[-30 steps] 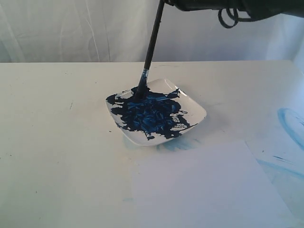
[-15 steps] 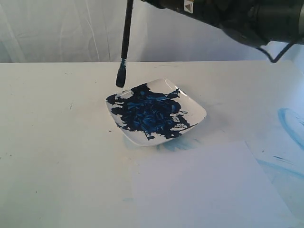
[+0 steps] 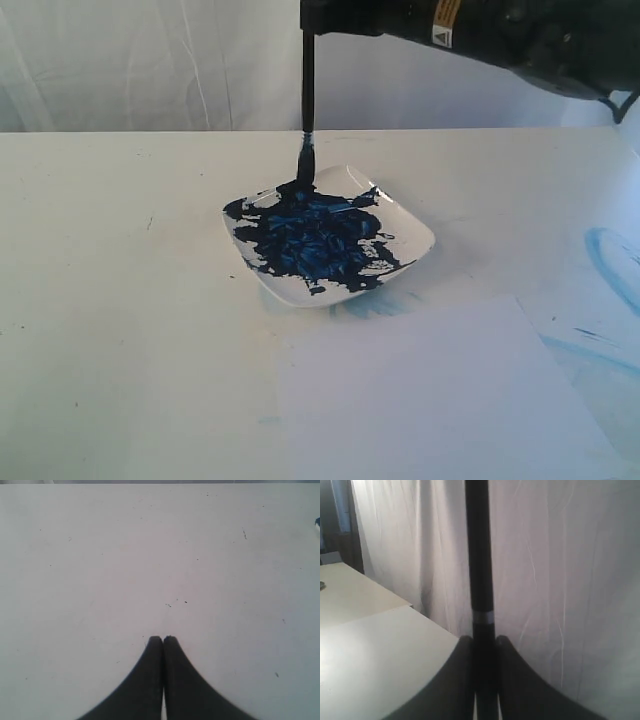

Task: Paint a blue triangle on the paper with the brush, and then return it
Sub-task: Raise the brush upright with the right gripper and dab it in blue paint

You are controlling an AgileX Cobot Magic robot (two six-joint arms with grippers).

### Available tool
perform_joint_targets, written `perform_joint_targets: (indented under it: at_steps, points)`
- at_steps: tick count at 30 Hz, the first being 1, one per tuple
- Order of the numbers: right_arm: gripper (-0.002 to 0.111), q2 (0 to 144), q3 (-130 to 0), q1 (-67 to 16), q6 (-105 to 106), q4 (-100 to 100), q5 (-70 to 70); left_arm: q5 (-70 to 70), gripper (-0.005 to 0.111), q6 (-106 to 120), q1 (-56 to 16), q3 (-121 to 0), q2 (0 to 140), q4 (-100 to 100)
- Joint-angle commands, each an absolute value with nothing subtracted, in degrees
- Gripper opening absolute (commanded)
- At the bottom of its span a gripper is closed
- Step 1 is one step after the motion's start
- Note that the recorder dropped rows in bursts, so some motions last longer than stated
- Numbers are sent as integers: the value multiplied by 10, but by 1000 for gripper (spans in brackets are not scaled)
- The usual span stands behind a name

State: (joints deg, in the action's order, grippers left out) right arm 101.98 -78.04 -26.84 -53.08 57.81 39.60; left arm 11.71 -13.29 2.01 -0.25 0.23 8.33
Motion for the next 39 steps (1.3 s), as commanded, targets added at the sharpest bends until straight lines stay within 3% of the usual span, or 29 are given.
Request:
perform_joint_targets:
  at_steps: [1,10,14,34,39]
  points:
    - [0,1069,-775,-252,-475,480,427,116,0,-137,23,0,0,83]
    - [0,1166,-785,-245,-408,281,499,116,0,-137,20,0,0,83]
    - [0,1216,-808,-246,-386,283,560,116,0,-137,20,0,0,83]
    - [0,1289,-846,-274,-316,277,532,116,0,-137,20,0,0,83]
    - [0,1284,-846,-274,-291,278,630,116,0,-137,20,0,0,83]
